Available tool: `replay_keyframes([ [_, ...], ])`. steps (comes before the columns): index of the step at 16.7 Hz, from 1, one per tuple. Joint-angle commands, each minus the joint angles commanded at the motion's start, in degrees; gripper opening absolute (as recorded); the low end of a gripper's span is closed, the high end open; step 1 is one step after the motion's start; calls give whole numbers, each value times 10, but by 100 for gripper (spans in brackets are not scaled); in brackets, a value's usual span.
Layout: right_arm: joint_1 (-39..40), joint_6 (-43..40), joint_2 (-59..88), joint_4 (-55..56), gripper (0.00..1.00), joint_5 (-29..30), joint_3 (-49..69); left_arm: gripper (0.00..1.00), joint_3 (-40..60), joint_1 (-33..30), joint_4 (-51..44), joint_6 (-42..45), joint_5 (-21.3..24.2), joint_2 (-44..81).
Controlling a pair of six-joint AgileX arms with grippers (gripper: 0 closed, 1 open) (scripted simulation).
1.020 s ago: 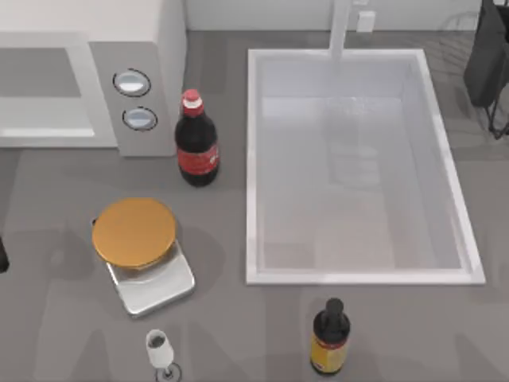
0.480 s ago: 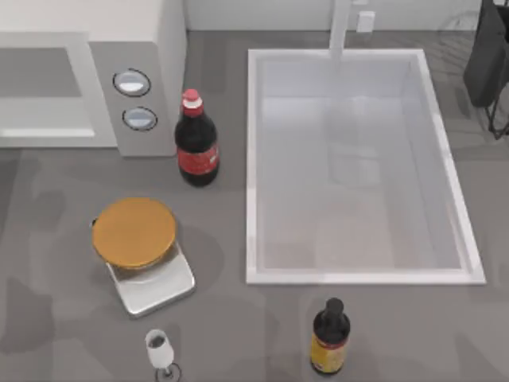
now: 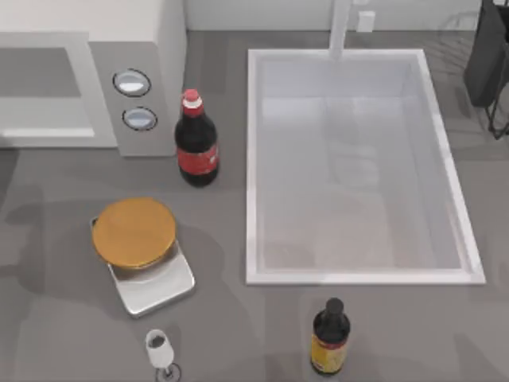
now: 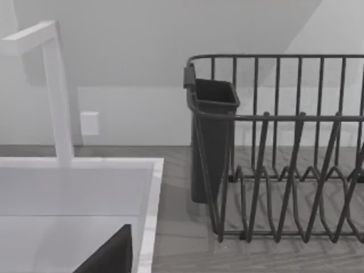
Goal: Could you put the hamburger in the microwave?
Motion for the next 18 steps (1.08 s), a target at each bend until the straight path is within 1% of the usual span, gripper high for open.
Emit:
replay_keyframes([
  [2,0,0,0,0,100,0,0,100,18,4,-14,2,0,24],
  [6,0,0,0,0,100,0,0,100,21,5,-16,2,0,28],
  [7,0,0,0,0,100,0,0,100,3,-25,-20,2,4,13],
  [9,0,0,0,0,100,0,0,100,2,-19,-17,-1,3,12],
  [13,0,0,0,0,100,0,0,100,-15,6,9,2,0,15],
  [18,0,0,0,0,100,0,0,100,-46,20,68,17,0,45],
])
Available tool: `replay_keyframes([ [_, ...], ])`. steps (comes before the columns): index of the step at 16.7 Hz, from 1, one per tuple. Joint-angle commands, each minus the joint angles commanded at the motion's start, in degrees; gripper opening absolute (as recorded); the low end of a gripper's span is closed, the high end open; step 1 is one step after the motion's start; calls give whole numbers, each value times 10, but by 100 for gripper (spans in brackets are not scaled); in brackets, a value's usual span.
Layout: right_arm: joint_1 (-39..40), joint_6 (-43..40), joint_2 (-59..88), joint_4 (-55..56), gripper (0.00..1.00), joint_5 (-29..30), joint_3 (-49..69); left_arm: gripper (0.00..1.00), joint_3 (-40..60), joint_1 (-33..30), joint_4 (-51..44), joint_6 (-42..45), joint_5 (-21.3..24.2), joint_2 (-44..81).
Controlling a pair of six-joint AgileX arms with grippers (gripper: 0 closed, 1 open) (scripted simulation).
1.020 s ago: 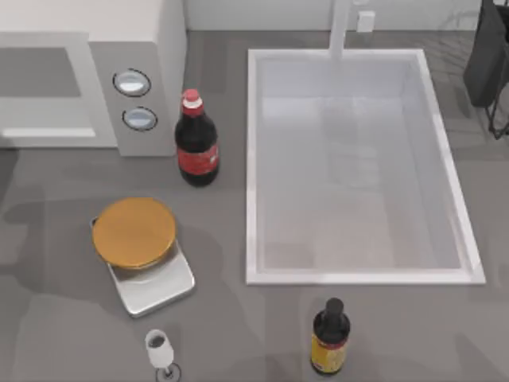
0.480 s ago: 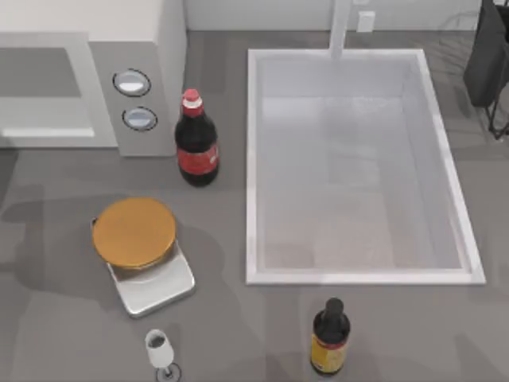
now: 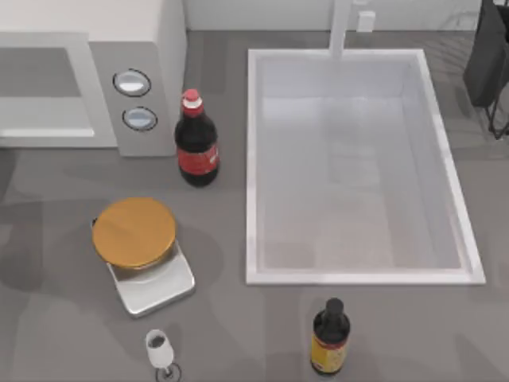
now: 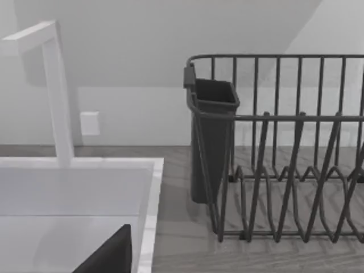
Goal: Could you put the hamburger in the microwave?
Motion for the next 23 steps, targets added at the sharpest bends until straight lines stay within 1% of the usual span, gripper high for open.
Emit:
replay_keyframes([
  [7,0,0,0,0,100,0,0,100,-23,-8,74,-8,1,52],
  [14,0,0,0,0,100,0,0,100,-24,-14,83,-13,1,60],
  [23,0,0,0,0,100,0,0,32,-24,-14,83,-13,1,60],
])
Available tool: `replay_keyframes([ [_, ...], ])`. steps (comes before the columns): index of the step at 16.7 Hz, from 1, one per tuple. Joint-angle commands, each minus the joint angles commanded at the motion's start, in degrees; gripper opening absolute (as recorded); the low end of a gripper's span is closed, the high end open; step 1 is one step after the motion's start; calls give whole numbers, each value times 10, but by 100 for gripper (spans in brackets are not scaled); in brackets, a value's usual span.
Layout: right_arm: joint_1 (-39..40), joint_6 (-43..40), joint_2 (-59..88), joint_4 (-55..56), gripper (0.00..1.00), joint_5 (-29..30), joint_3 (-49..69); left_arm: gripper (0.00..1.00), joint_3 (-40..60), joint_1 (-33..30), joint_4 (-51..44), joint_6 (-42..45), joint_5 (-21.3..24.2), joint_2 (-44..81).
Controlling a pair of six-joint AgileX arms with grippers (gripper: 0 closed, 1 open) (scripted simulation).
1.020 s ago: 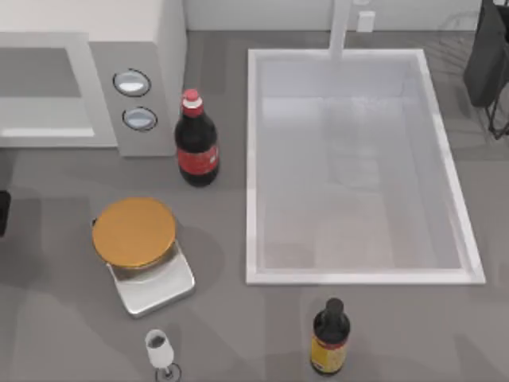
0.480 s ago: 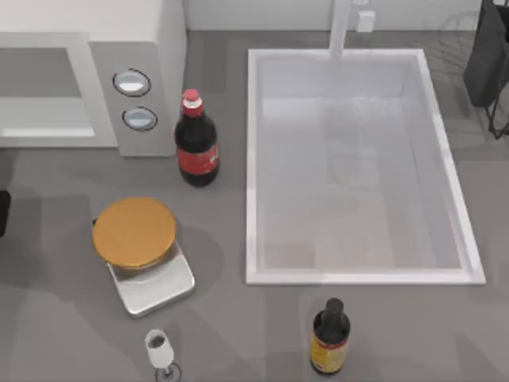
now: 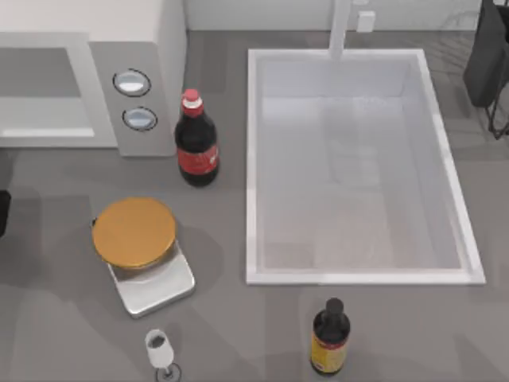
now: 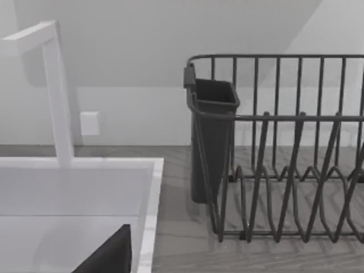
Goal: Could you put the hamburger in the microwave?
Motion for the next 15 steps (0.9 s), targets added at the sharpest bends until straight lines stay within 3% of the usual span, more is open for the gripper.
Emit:
replay_keyframes([
  [4,0,0,0,0,100,0,0,2,0,0,0,0,0,0],
  [12,0,0,0,0,100,0,0,0,0,0,0,0,0,0],
  [13,0,0,0,0,100,0,0,0,-6,-32,-32,1,-1,-43],
  [15,0,0,0,0,100,0,0,0,-2,-27,-40,-4,-2,-43],
])
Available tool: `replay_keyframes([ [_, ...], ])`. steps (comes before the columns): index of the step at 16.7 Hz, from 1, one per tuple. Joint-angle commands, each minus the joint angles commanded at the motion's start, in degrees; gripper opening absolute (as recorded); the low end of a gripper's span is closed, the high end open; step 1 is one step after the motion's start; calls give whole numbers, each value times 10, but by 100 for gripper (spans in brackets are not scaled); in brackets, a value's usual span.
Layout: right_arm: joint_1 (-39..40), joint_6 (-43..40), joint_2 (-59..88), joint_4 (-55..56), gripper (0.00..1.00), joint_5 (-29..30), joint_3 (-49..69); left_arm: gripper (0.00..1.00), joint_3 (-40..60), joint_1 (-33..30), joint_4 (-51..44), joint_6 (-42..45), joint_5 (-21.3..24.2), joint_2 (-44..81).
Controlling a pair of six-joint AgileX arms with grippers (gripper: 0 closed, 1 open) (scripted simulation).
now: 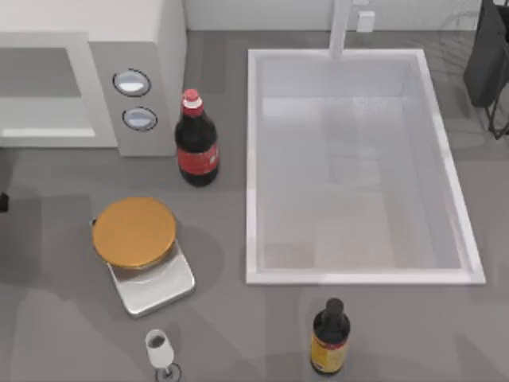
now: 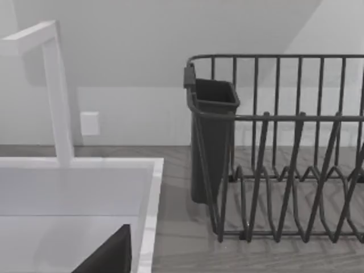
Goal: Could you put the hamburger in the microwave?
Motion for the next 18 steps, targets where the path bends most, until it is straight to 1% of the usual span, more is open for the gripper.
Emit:
replay_keyframes([
  [2,0,0,0,0,100,0,0,0,10,17,-31,-12,5,4],
  [7,0,0,0,0,100,0,0,0,34,48,-156,-16,30,-10],
  [10,0,0,0,0,100,0,0,0,63,51,-203,-15,23,-33],
  [15,0,0,0,0,100,0,0,0,130,-1,-209,0,1,-72],
  [18,0,0,0,0,100,0,0,0,136,-6,-207,2,0,-75],
])
